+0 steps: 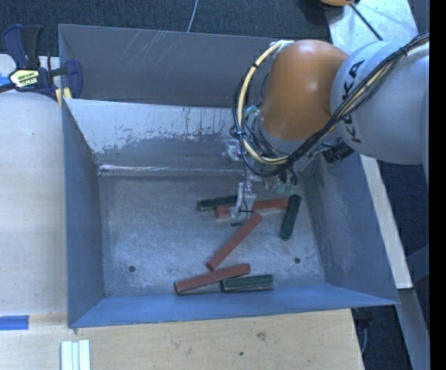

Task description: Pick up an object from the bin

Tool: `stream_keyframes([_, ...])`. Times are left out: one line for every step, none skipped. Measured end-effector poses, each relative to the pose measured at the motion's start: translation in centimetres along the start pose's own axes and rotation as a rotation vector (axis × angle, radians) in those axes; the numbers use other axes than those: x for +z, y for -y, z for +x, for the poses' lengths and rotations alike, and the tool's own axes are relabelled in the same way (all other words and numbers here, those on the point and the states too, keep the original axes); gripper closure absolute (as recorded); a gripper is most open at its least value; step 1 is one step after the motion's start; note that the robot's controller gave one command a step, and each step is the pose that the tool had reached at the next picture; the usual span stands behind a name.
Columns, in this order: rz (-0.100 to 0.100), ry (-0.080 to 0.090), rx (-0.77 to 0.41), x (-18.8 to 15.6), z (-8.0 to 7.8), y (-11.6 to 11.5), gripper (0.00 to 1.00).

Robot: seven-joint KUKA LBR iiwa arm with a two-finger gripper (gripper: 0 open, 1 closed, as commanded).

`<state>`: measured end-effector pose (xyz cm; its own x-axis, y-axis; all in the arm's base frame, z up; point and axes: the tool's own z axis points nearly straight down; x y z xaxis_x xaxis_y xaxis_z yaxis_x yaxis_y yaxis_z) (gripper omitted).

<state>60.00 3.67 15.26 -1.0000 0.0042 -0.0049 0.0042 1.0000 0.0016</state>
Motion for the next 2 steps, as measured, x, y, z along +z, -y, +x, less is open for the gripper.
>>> stream_keyframes([0.002, -0.004, 0.025, 1.0, 1.4, 1.3, 0.0])
stream_keyframes([0.001, -0.002, -0.298, 7.8, -2.6, 1.0, 1.0])
